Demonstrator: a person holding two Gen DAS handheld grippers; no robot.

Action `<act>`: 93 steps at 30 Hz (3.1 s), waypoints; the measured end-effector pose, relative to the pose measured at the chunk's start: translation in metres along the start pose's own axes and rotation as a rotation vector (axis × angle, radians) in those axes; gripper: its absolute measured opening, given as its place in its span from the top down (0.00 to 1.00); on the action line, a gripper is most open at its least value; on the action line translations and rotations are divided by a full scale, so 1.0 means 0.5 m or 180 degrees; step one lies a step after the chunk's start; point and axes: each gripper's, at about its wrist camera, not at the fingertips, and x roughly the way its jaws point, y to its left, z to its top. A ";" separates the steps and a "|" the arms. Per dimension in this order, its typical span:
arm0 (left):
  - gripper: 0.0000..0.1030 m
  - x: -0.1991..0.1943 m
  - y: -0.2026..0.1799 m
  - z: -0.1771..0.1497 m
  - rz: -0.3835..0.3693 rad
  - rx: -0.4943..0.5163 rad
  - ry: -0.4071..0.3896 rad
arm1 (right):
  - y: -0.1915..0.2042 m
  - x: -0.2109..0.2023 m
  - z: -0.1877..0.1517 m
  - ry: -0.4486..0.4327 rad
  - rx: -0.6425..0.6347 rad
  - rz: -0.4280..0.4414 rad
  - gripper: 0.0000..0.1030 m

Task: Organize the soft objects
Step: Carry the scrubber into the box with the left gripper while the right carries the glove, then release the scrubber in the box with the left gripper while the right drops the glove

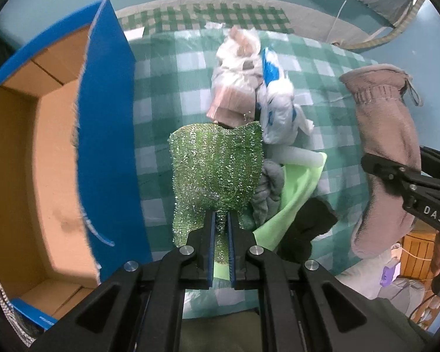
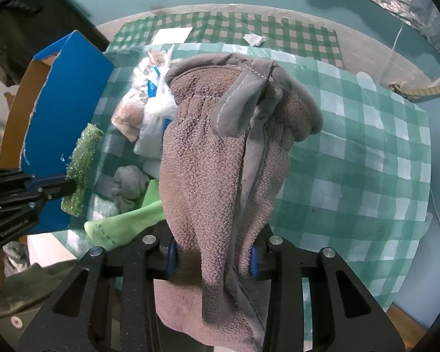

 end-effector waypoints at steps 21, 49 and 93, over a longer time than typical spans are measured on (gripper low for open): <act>0.93 -0.171 0.035 -0.010 0.0146 0.0025 -0.0449 | 0.083 -0.103 0.053 -0.0230 -0.0219 -0.0015 0.67; 0.93 -0.246 0.226 -0.068 0.0345 -0.0671 -0.0614 | 0.334 -0.120 0.167 -0.0338 -0.0969 0.0298 0.67; 0.63 -0.203 0.459 -0.140 0.0476 -0.1335 -0.0312 | 0.615 0.011 0.243 -0.0048 -0.1489 0.0290 0.34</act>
